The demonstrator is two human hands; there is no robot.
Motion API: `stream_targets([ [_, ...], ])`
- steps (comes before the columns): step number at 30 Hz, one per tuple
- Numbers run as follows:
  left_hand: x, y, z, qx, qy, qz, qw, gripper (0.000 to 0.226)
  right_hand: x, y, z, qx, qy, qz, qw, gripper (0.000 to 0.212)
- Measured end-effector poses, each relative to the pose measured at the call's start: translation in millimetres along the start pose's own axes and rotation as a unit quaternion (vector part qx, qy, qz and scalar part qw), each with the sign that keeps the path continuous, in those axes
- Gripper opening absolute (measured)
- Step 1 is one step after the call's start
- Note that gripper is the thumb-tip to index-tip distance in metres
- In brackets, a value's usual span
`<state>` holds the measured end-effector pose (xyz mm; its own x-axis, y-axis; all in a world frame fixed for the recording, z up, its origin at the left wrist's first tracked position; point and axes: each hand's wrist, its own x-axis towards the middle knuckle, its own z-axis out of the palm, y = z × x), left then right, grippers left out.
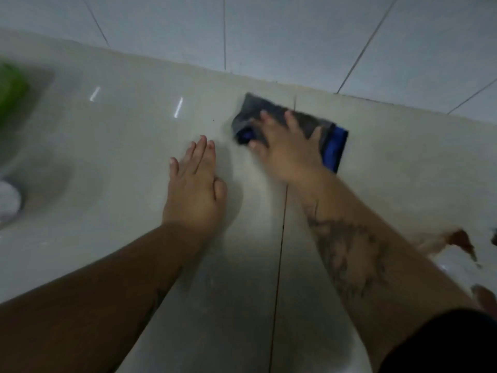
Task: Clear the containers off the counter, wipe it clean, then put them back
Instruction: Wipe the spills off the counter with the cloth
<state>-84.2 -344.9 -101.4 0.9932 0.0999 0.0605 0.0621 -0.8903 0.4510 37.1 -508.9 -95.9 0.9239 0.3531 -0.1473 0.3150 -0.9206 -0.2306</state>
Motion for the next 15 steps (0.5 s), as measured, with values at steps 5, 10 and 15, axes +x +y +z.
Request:
stream_targets([
  [5,3,2,5,0.117,-0.063,0.025,0.991,0.060,-29,134,-24,0.043,0.068,0.224,0.971,0.076],
  [10,5,-1,11,0.138,-0.070,0.031,0.987,0.064,-190,61,0,0.028,0.034,0.249,0.967,0.059],
  [15,7,-1,11,0.135,-0.062,0.038,0.988,0.065,-143,-35,31,-0.006,0.006,0.072,0.997,0.057],
])
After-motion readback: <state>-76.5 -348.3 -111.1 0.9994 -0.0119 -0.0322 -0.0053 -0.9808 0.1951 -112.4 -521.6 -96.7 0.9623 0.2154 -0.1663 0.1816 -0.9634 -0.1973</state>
